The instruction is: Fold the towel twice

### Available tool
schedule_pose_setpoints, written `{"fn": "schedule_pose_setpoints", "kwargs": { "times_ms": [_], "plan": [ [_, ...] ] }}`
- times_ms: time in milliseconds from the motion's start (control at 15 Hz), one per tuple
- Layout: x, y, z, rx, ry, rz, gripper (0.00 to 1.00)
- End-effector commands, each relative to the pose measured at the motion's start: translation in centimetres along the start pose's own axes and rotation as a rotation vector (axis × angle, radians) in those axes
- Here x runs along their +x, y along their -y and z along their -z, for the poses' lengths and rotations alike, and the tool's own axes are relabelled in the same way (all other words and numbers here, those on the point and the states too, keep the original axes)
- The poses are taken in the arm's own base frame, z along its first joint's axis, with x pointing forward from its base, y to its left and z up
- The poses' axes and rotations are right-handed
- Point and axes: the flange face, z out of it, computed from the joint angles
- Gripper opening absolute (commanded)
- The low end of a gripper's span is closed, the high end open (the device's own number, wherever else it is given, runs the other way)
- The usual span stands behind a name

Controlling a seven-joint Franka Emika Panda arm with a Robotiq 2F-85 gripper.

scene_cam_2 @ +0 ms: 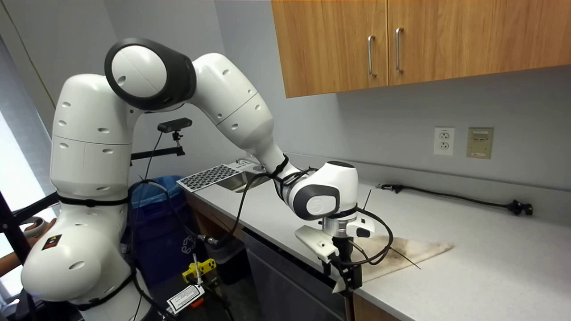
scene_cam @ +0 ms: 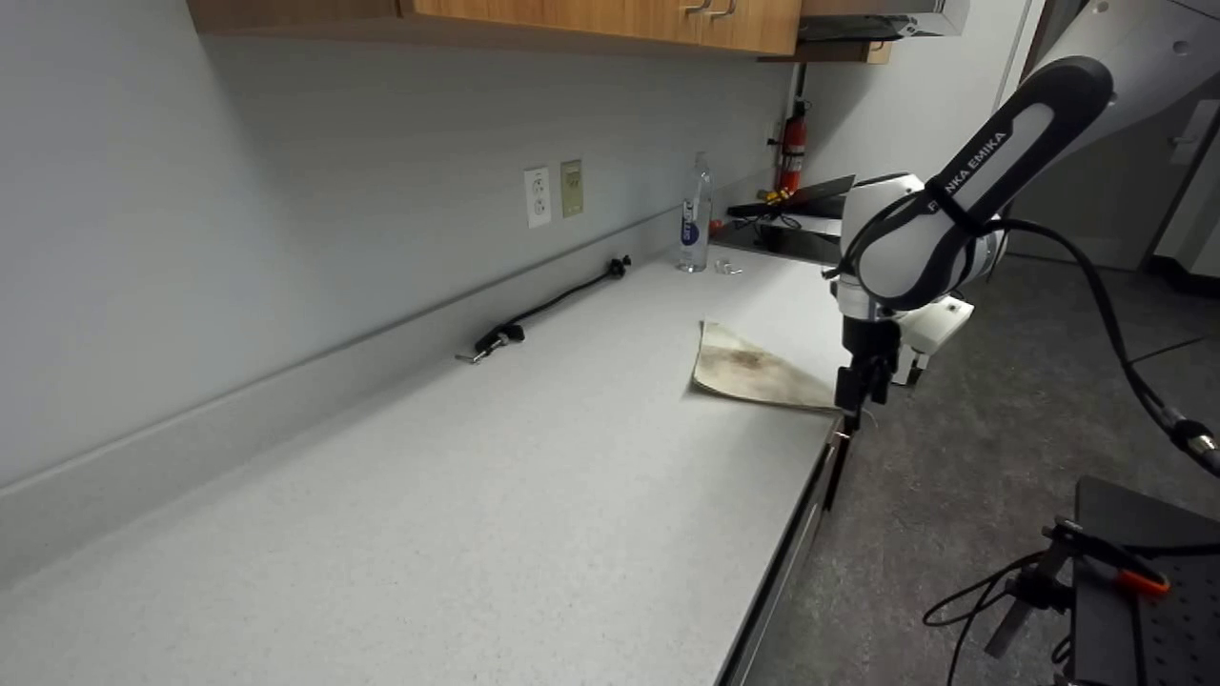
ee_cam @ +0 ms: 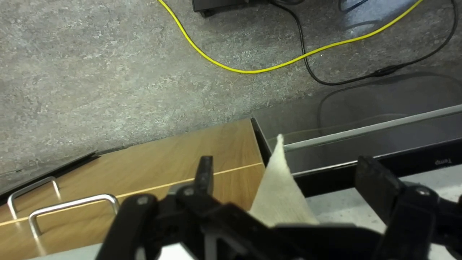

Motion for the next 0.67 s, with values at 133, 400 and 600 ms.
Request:
{"fn": "schedule_pose_setpoints", "kwargs": {
  "times_ms": [133, 400, 600],
  "plan": [
    [0.98, -0.65, -0.71, 0.013, -0.01, -0.01, 0.94],
    [1.4, -0.94, -1.12, 0.015, -0.005, -0.016, 0.6],
    [1.69, -1.18, -1.28, 0.016, -0.003, -0.023, 0.36]
  ]
}}
